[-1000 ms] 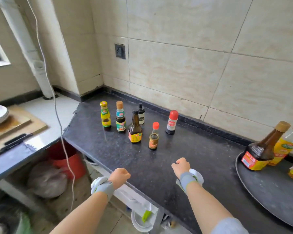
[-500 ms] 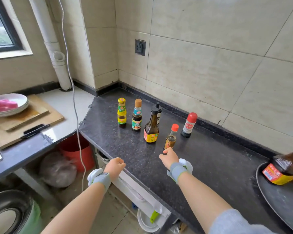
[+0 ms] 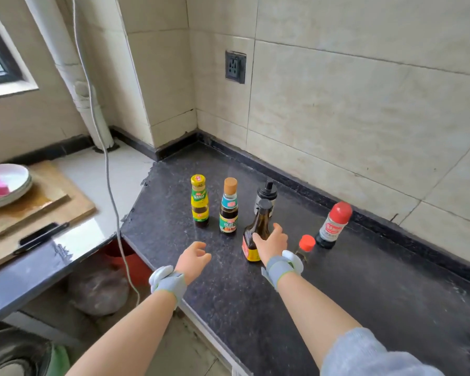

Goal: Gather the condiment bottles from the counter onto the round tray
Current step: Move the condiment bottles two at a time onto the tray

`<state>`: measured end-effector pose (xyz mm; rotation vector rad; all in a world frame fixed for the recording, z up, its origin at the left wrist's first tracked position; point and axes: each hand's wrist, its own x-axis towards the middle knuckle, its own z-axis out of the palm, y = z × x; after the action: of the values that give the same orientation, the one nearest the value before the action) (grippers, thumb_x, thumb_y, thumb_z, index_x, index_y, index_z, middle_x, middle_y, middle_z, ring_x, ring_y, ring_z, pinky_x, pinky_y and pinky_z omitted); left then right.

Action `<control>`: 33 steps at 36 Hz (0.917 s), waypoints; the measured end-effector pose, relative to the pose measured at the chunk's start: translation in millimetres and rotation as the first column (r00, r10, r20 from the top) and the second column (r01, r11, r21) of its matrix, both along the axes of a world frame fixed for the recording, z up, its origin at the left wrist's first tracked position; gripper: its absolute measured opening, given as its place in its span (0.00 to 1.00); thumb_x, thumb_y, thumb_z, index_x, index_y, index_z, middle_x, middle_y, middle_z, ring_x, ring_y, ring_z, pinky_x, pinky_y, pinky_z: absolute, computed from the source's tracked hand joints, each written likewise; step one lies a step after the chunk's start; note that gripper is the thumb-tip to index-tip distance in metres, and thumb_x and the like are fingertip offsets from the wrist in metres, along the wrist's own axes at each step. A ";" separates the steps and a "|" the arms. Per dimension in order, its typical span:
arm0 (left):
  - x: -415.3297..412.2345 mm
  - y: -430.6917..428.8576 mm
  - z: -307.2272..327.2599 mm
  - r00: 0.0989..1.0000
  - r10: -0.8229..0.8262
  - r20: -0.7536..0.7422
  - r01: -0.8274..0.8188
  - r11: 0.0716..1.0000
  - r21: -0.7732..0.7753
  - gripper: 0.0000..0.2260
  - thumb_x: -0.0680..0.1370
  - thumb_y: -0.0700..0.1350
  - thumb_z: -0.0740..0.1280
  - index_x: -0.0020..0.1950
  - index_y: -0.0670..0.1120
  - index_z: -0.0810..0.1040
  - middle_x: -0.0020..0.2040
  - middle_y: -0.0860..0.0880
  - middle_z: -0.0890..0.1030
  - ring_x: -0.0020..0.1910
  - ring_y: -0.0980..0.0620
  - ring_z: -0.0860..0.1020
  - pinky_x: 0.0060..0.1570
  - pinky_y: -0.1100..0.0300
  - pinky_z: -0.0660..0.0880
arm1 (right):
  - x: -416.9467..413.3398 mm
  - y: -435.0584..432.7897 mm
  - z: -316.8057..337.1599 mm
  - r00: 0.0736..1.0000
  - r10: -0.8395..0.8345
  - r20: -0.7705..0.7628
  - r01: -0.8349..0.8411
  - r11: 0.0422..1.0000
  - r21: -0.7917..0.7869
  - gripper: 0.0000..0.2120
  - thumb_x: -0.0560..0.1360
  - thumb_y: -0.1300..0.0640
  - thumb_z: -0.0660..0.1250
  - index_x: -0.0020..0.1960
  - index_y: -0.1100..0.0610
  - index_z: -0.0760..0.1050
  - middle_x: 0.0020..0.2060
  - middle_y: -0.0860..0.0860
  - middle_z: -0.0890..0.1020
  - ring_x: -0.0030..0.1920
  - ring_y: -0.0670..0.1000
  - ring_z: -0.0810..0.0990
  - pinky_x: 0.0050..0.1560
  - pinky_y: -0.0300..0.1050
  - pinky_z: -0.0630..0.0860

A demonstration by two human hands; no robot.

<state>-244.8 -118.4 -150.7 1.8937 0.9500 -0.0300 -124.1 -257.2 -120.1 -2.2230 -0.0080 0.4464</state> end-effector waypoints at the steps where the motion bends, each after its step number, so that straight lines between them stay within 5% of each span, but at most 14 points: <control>1: 6.0 2.3 -4.9 1.000 0.008 -0.007 -0.008 1.000 -0.010 0.19 0.76 0.42 0.63 0.68 0.43 0.69 0.64 0.41 0.76 0.58 0.43 0.77 0.54 0.56 0.71 | 5.1 2.6 -4.0 1.000 0.019 0.017 -0.019 0.999 -0.030 0.32 0.74 0.52 0.66 0.74 0.57 0.59 0.67 0.61 0.68 0.67 0.61 0.68 0.67 0.52 0.65; 12: 72.7 21.5 -5.3 0.997 -0.070 0.031 0.072 0.996 -0.046 0.34 0.74 0.43 0.68 0.76 0.47 0.56 0.73 0.42 0.66 0.70 0.44 0.69 0.66 0.51 0.70 | 32.3 17.0 -20.1 0.985 0.168 0.037 -0.165 0.984 -0.069 0.23 0.72 0.50 0.66 0.64 0.56 0.70 0.61 0.58 0.72 0.64 0.60 0.72 0.64 0.53 0.71; 17: 108.5 38.5 -9.7 0.988 -0.084 0.127 0.089 0.995 -0.036 0.38 0.70 0.45 0.73 0.74 0.44 0.57 0.71 0.42 0.70 0.69 0.43 0.70 0.69 0.47 0.68 | 40.3 21.9 -16.3 0.989 0.148 -0.019 -0.149 0.986 -0.070 0.21 0.72 0.50 0.67 0.61 0.58 0.70 0.62 0.59 0.72 0.64 0.61 0.72 0.65 0.53 0.70; 28: 151.4 67.5 -6.0 0.933 -0.310 0.180 0.326 0.943 -0.064 0.17 0.71 0.43 0.72 0.55 0.47 0.69 0.59 0.41 0.79 0.59 0.42 0.77 0.63 0.49 0.73 | 37.6 45.9 -8.1 0.996 -0.046 -0.077 0.042 0.998 -0.056 0.27 0.74 0.50 0.65 0.70 0.56 0.63 0.66 0.55 0.73 0.66 0.58 0.72 0.66 0.49 0.68; 33: 149.6 74.8 -4.5 0.901 -0.393 0.184 0.411 0.909 -0.072 0.19 0.71 0.43 0.72 0.59 0.43 0.71 0.59 0.41 0.79 0.59 0.42 0.77 0.62 0.49 0.72 | 24.4 56.0 -6.4 0.984 -0.163 -0.071 0.159 0.985 -0.061 0.25 0.75 0.51 0.65 0.69 0.56 0.64 0.65 0.56 0.74 0.66 0.59 0.73 0.66 0.49 0.68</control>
<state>-95.2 -43.6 -155.2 1.9274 0.4228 -0.1646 -99.7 -201.2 -126.5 -2.2382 0.2253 0.4451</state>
